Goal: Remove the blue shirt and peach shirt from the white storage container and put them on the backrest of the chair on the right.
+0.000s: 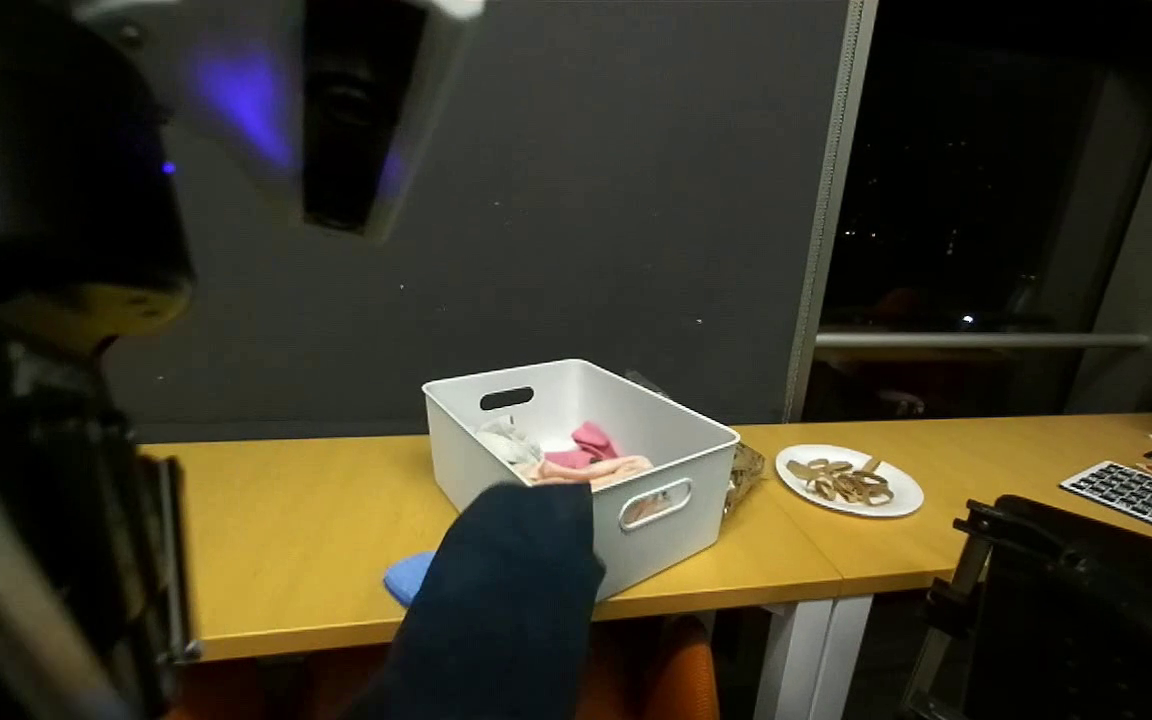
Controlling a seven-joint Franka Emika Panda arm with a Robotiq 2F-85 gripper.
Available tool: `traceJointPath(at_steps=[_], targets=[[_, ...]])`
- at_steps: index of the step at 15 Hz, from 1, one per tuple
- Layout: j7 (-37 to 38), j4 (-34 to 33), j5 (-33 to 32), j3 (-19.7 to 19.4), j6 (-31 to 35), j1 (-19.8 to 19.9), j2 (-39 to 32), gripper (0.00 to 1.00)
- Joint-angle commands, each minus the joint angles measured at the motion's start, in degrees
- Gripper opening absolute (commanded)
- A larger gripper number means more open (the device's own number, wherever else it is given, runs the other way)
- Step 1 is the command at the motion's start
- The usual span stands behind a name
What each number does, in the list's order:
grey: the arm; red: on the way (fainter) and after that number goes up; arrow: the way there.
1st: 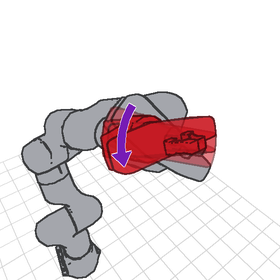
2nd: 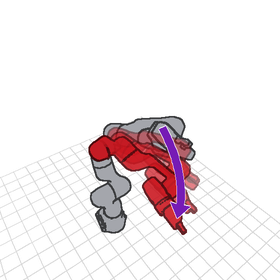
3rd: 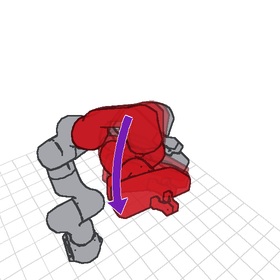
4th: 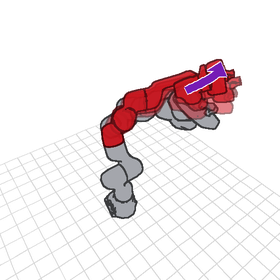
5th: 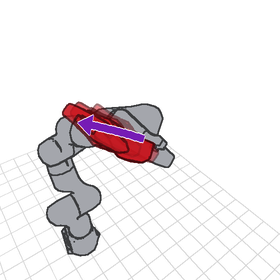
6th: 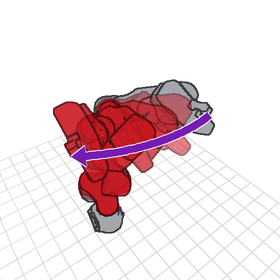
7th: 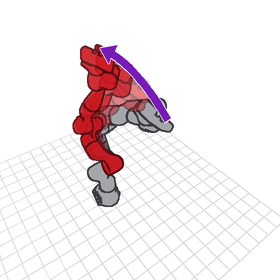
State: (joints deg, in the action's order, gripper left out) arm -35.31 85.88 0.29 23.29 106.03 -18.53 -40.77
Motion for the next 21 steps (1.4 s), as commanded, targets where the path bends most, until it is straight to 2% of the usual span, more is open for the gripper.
traceJointPath(at_steps=[1,3,4,5,7,13,15,21], targets=[[-3.9,-5.9,0.3,1.1,-3.2,-2.4,-4.9,0.03],[-5.7,-7.2,0.0,1.0,-2.5,-3.1,-6.5,0.03],[-6.3,-8.0,-0.1,0.9,-2.3,-3.4,-7.1,0.38],[-6.9,-8.4,0.0,0.9,-2.4,-3.5,-7.6,0.40],[-7.8,-9.6,0.3,0.9,-2.4,-3.5,-8.3,0.52],[-9.2,-12.7,0.2,0.1,-2.5,-3.1,-8.2,0.96],[-9.0,-13.9,-0.5,-0.9,-2.7,-2.8,-7.7,1.00],[-7.0,-14.5,-6.1,-6.6,-0.9,-1.3,-4.6,1.00]])
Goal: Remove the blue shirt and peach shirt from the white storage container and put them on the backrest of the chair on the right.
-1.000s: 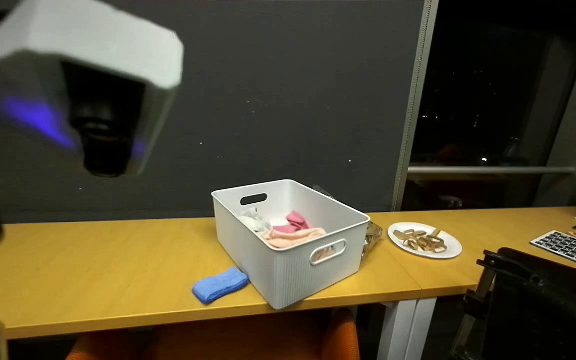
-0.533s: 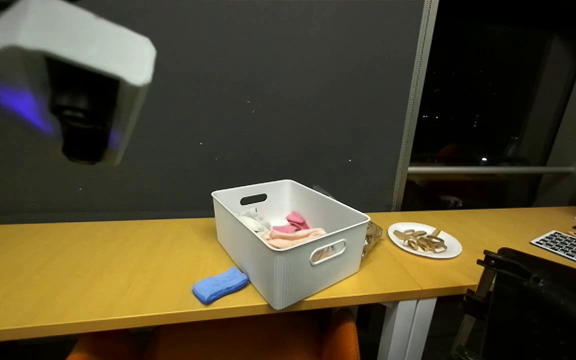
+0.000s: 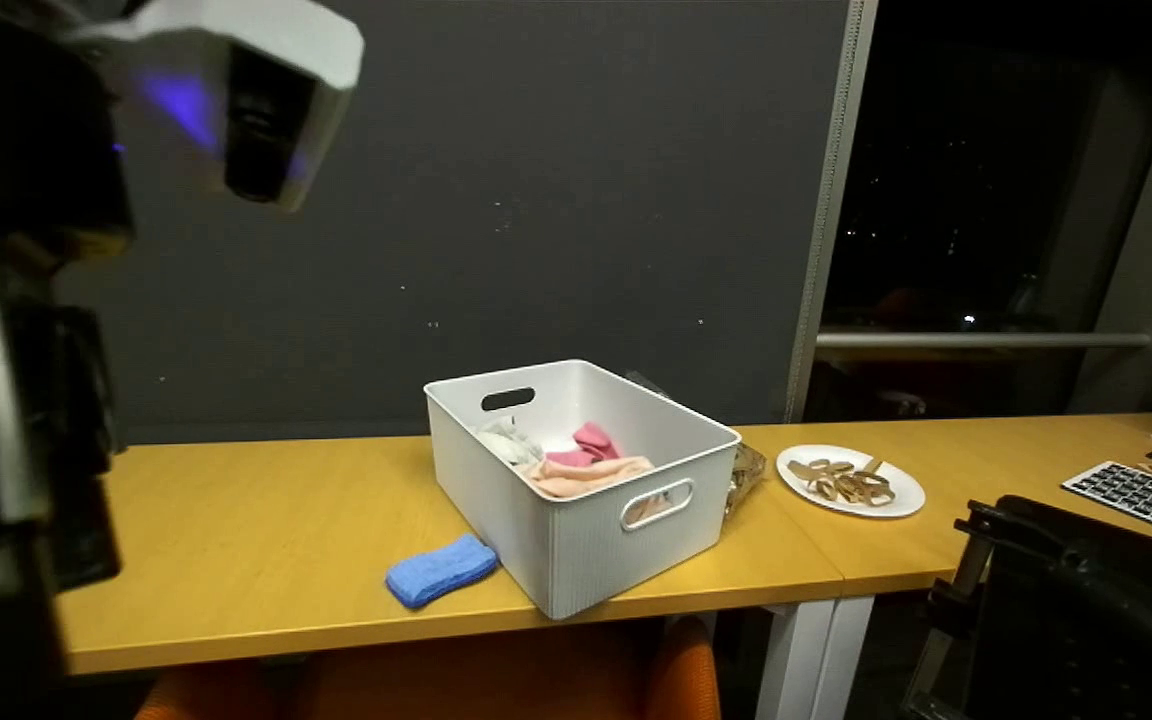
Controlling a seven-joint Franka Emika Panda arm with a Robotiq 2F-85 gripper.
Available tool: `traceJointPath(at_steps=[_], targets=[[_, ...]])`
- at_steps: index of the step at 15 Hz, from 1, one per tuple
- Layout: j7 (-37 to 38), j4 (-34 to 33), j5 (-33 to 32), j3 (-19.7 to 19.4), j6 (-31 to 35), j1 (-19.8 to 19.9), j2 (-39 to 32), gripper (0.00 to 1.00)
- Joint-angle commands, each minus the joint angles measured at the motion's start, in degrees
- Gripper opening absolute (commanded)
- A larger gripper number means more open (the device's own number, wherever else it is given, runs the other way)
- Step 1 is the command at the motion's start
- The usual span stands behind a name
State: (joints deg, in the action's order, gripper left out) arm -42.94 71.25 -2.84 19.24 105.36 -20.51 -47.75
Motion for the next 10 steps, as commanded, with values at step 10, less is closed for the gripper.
traceJointPath(at_steps=[10], targets=[[7.4,2.6,-5.9,-11.5,2.4,8.8,13.2,1.00]])
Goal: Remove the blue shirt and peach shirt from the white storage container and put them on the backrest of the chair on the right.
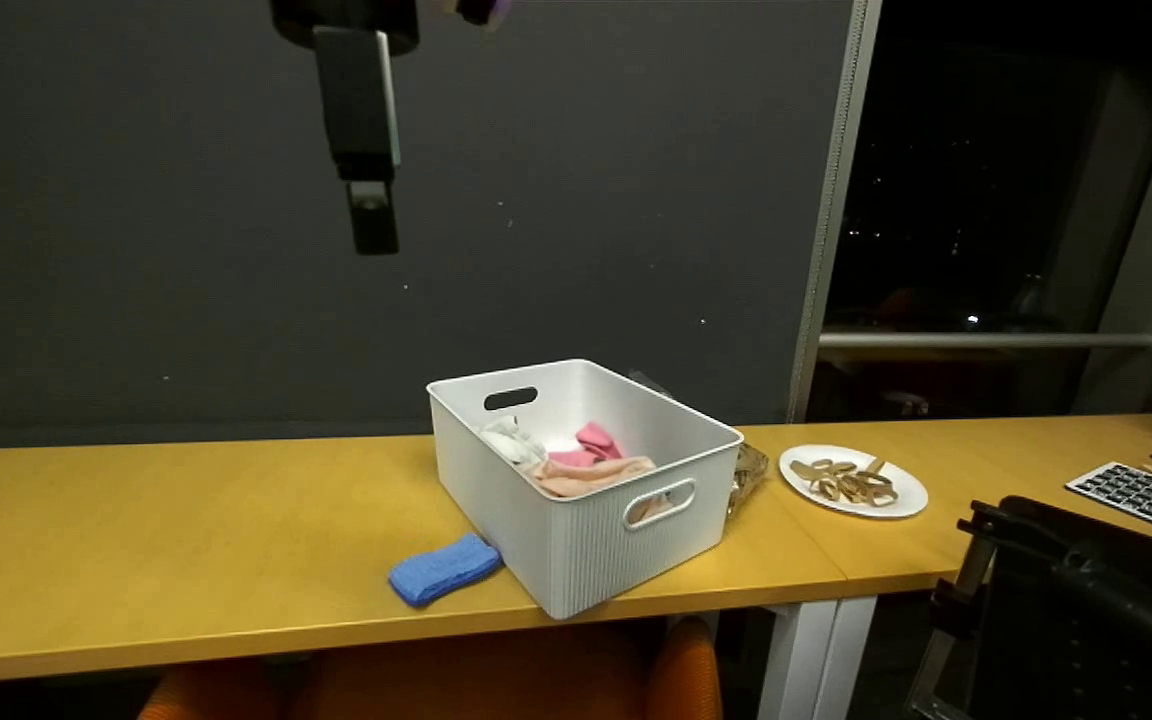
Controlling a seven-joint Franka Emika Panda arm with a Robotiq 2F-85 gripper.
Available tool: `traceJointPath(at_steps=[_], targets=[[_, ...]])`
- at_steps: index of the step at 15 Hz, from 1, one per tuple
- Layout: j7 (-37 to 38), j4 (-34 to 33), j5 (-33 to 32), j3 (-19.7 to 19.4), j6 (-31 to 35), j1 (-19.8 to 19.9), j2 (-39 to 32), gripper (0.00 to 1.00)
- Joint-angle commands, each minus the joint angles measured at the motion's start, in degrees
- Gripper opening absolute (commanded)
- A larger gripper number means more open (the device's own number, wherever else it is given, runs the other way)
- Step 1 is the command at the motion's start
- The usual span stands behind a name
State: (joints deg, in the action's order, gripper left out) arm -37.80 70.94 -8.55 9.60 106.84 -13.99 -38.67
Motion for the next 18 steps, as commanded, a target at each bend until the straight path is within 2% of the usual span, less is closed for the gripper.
traceJointPath(at_steps=[1,7,12,15,18], targets=[[3.1,2.5,-0.3,-1.9,0.3,3.8,4.8,1.00],[4.9,5.4,1.3,-5.2,2.1,13.3,8.9,1.00],[1.6,5.9,6.4,-5.6,6.4,21.1,8.1,1.00],[-0.7,7.9,9.6,-5.3,10.2,23.4,6.5,1.00],[-1.6,9.8,9.4,-5.5,14.8,23.6,3.3,1.00]])
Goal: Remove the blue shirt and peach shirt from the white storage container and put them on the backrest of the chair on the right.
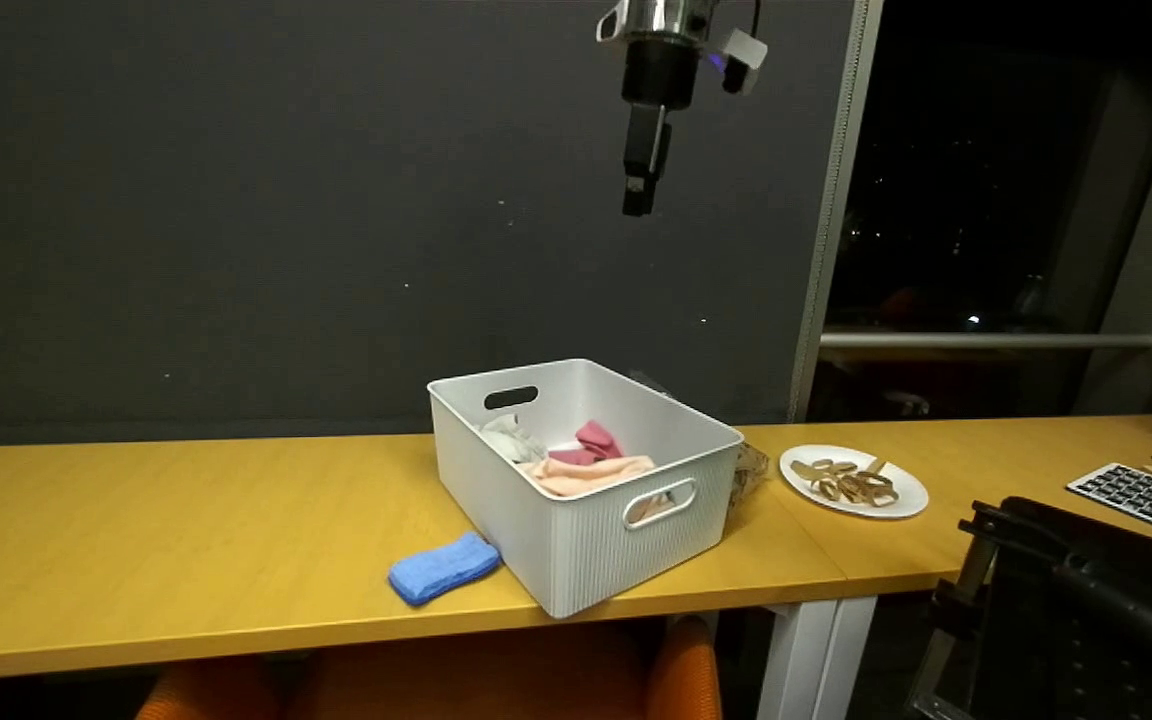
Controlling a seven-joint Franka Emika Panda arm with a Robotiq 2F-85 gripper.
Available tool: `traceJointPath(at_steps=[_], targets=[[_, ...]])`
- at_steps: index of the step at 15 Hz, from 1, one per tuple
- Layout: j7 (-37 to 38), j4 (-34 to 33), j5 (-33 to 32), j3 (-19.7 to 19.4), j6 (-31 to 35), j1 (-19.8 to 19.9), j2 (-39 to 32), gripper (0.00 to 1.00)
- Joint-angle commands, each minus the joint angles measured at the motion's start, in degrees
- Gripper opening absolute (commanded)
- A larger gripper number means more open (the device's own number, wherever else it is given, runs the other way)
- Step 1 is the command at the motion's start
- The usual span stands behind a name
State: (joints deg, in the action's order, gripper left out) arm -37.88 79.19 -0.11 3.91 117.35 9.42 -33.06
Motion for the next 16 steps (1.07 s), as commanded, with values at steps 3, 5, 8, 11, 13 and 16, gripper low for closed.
traceJointPath(at_steps=[3,5,8,11,13,16], targets=[[-1.0,3.0,-0.5,-0.2,10.7,-0.4,-6.2,1.00],[-0.9,4.1,-0.8,0.0,16.3,-0.3,-8.1,1.00],[-0.6,4.4,-0.9,0.4,25.3,0.1,-11.3,1.00],[-0.7,3.4,-1.1,1.2,30.0,0.2,-14.5,1.00],[-1.0,3.3,-1.7,1.6,32.6,0.1,-16.2,1.00],[-1.1,3.5,-2.8,2.0,35.6,-0.1,-17.5,1.00]])
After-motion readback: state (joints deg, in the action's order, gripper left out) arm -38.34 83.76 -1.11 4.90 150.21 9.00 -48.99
